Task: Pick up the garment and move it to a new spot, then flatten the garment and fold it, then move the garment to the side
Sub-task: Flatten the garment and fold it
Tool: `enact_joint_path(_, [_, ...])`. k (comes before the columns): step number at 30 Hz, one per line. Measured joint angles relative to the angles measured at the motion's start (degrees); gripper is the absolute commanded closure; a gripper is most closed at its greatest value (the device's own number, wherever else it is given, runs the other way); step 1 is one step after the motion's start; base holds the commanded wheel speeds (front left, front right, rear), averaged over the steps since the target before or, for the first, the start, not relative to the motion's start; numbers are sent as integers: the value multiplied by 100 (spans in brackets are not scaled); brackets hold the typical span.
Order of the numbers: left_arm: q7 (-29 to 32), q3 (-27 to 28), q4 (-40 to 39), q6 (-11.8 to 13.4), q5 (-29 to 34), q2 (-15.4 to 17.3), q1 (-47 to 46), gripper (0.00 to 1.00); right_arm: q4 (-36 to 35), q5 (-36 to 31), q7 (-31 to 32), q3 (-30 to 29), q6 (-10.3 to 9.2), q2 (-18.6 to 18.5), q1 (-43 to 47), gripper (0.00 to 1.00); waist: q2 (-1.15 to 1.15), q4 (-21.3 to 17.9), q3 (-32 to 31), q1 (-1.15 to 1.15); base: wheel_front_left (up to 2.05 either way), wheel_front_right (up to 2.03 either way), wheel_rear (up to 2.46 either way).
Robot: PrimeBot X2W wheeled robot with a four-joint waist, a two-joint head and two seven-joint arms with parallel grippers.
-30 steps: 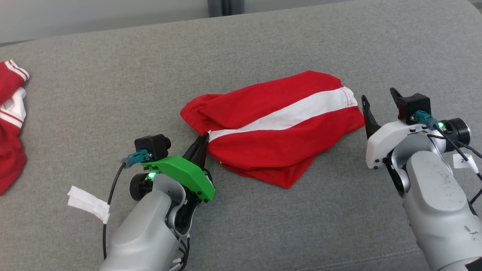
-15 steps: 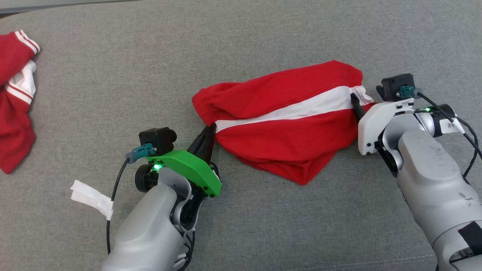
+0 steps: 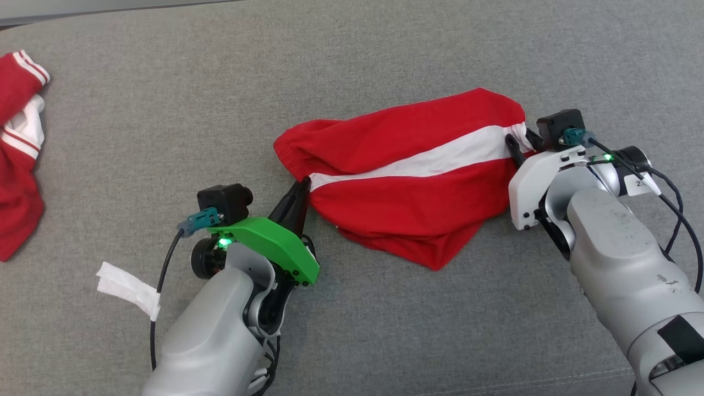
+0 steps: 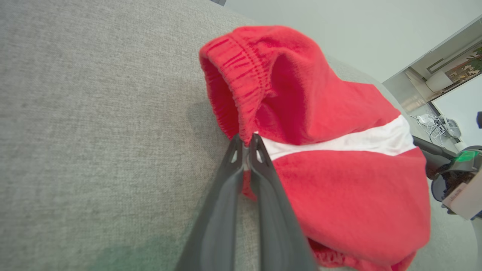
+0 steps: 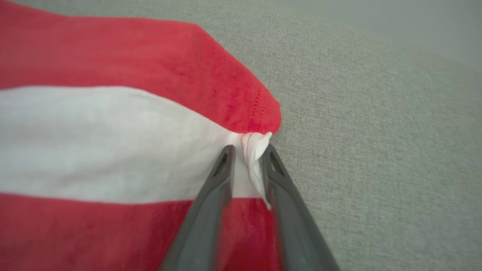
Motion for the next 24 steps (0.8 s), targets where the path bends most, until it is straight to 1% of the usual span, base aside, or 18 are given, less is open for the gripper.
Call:
enact_joint_path(1, [4,2,-5,9,-4,3,1,100,29,0,-21,23,0,1,-3,67,0,-5,-5,0,0,0,0])
enact_joint_path(3, [22,4,-15,19,-8,10,4,100,100,29,-45,71,0,13,-15,81,0,-16,-17,0,0,0,0])
enact_joint_path(4, [22,4,-16,19,-10,14,5,100,138,38,-49,96,0,29,-21,100,0,-20,-26,0,0,0,0])
enact_joint_path(8, [-12,10,-23,19,-22,46,15,100,212,118,-191,144,0,68,-36,100,0,-37,-79,0,0,0,0])
enact_joint_path(12, [-73,18,-78,19,-11,111,14,100,208,269,-526,105,0,62,-41,100,0,-62,-204,0,0,0,0])
enact_joint_path(15, [-98,35,-202,19,11,219,-7,100,74,416,-732,42,0,47,-42,100,0,-87,-353,0,0,0,0])
enact_joint_path(19, [-147,131,-555,10,8,376,-69,100,-430,750,-883,-149,0,9,-20,100,0,-130,-627,0,0,0,0])
enact_joint_path(23, [-129,277,-1124,11,-46,608,-120,100,-1241,877,-923,-213,0,-154,250,100,0,-185,-970,0,0,0,0])
enact_joint_path(24, [-96,312,-1350,36,-79,679,-118,100,-1550,916,-924,-250,0,-221,393,100,0,-204,-1087,0,0,0,0])
